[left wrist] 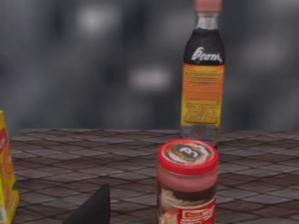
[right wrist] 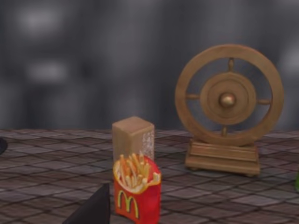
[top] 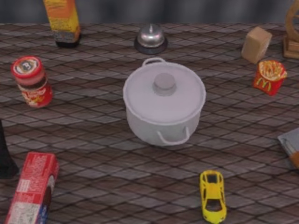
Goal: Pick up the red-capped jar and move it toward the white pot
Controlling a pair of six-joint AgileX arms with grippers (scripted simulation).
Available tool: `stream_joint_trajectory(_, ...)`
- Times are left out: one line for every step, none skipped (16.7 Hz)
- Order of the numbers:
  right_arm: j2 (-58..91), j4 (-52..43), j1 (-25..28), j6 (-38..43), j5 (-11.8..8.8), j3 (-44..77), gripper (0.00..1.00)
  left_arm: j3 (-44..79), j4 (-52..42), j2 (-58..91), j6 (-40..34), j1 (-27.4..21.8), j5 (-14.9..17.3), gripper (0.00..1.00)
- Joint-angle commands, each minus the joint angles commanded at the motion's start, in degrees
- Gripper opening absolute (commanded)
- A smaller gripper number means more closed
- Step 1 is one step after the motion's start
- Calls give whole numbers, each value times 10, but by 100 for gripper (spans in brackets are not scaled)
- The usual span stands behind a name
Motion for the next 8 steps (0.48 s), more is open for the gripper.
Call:
stream_joint_trajectory(0,0,0,0,0,0,100,0,0,0,0,0,0,100)
stream_joint_trajectory(0,0,0,0,0,0,100,0,0,0,0,0,0,100)
stream_joint_trajectory(0,0,0,0,0,0,100,4,-4,5,1,0,0,100)
stream_joint_trajectory(0,0,0,0,0,0,100,14,-12,16,2,-1,0,100)
stream_joint_trajectory(0,0,0,0,0,0,100,28,-23,33,3,-1,1,100)
stream_joint_trajectory(0,0,0,0,0,0,100,46,-39,55,5,-2,1,100)
stream_joint_trajectory(0,0,0,0,0,0,100,70,-59,83,8,-4,2,100)
stream_joint_trajectory(0,0,0,0,0,0,100,98,-83,117,11,-6,3,100)
